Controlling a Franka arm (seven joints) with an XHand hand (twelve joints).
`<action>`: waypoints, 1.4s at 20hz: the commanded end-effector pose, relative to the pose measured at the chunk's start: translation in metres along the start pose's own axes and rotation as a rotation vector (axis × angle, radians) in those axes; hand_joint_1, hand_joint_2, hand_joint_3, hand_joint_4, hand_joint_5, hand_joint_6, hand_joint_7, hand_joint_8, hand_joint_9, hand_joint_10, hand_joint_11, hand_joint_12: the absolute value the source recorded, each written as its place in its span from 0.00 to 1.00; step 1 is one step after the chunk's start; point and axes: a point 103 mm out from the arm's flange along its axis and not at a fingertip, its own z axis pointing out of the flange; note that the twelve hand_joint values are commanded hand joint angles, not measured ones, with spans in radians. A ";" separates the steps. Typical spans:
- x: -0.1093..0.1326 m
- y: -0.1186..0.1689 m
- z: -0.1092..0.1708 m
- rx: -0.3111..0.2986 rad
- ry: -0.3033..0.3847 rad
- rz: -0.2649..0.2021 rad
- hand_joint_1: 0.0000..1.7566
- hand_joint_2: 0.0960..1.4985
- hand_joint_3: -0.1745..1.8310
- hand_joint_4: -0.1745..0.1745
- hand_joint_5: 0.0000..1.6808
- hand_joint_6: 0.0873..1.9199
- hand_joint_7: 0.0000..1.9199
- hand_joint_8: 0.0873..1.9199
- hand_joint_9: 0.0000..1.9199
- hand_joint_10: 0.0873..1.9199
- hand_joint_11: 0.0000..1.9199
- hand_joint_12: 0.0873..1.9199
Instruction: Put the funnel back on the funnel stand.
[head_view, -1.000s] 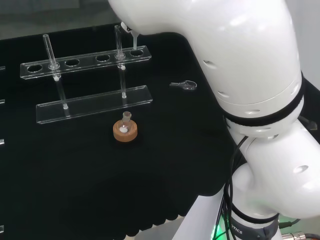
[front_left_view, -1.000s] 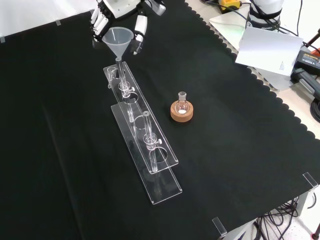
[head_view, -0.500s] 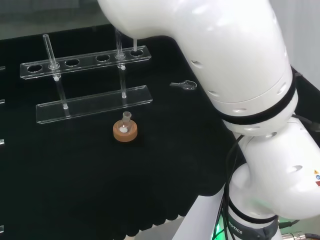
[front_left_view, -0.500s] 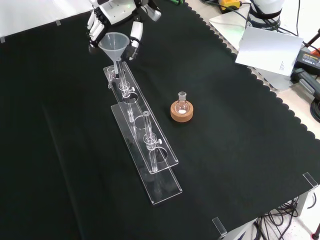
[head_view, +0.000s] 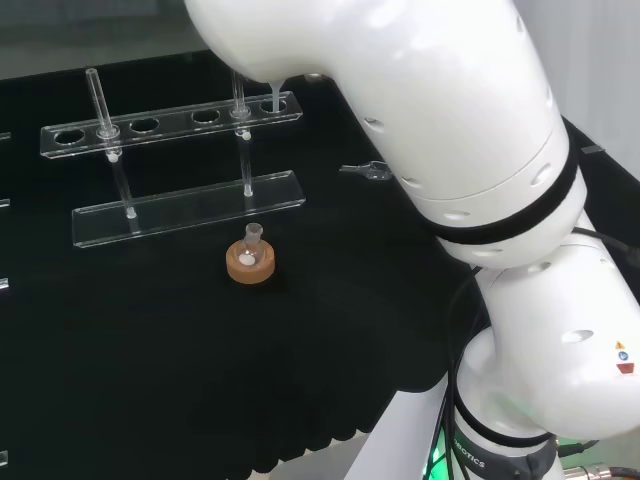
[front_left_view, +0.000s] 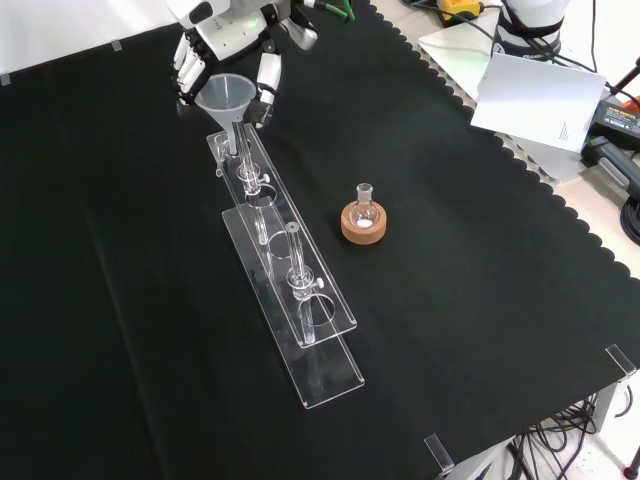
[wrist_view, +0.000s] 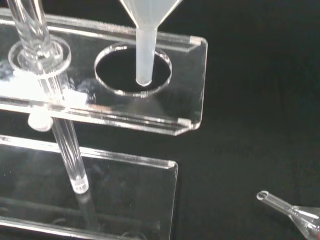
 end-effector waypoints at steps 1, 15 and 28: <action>0.004 0.004 0.014 0.036 0.016 -0.022 0.32 0.60 0.28 0.32 0.27 0.21 0.25 0.34 0.47 0.19 0.36 0.62; 0.005 -0.017 0.016 0.086 0.033 -0.093 0.28 0.45 0.22 0.38 0.06 0.00 0.00 0.12 0.05 0.37 0.05 0.76; -0.003 -0.101 -0.020 -0.067 0.035 -0.040 0.29 0.48 0.17 0.34 0.15 0.00 0.02 0.30 0.14 0.35 0.08 0.74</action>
